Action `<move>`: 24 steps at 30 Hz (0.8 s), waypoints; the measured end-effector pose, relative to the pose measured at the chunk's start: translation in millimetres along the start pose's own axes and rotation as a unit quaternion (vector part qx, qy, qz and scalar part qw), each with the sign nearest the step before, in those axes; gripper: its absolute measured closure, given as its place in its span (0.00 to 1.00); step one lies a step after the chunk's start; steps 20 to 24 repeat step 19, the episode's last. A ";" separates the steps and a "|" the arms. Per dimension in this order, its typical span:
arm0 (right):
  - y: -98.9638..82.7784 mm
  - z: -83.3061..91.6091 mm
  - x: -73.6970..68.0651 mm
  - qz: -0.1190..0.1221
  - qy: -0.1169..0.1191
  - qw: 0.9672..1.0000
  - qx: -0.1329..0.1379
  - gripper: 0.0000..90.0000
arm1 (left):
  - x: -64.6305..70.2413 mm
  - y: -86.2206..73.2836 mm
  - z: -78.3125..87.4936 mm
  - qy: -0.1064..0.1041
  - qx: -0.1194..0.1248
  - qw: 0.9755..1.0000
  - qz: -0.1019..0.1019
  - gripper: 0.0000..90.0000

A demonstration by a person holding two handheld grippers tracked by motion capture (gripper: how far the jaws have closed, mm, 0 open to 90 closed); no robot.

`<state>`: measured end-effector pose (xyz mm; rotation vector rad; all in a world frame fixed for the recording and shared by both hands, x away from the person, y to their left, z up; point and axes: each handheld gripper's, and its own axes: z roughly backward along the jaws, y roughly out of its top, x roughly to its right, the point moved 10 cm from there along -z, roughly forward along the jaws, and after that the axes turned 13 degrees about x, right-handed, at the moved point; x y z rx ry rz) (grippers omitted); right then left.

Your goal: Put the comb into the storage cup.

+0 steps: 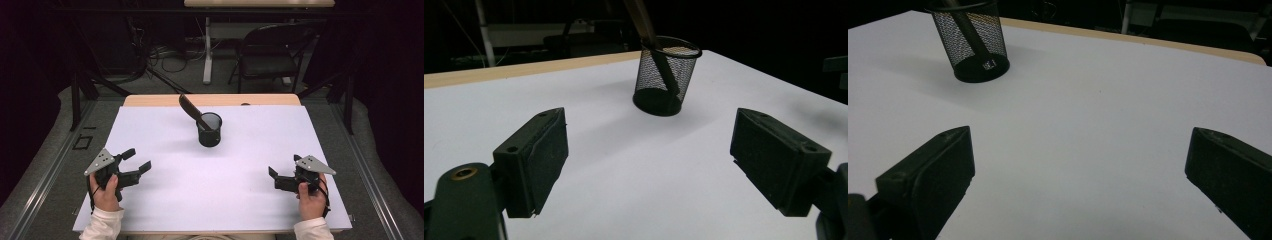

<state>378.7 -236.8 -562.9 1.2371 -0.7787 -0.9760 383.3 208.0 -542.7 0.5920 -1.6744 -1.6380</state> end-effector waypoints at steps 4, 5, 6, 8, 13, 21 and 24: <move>-3.8 -1.6 2.9 -0.003 -0.002 1.000 -0.006 0.00 | -2.4 -0.3 0.9 0.002 0.002 1.000 0.001 0.18; -4.7 -2.2 3.4 -0.003 -0.003 1.000 -0.007 0.00 | -2.6 -0.4 0.8 0.002 0.002 1.000 0.002 0.18; -5.9 -2.9 3.3 -0.005 -0.002 1.000 -0.010 0.00 | -2.8 -0.8 0.7 0.003 0.001 1.000 0.002 0.18; -8.2 -3.8 2.7 -0.006 -0.001 1.000 -0.016 0.00 | -3.2 -1.8 1.0 0.002 -0.003 1.000 0.001 0.18; -7.9 -2.9 3.5 -0.004 -0.001 1.000 -0.013 0.00 | -3.7 -2.8 0.2 0.004 -0.004 1.000 -0.001 0.18; -6.6 -0.2 8.8 -0.008 -0.007 1.000 -0.010 0.00 | -4.4 -4.3 -1.6 0.006 -0.008 1.000 -0.001 0.18; -6.6 -0.2 8.8 -0.008 -0.007 1.000 -0.010 0.00 | -4.4 -4.3 -1.6 0.006 -0.008 1.000 -0.001 0.18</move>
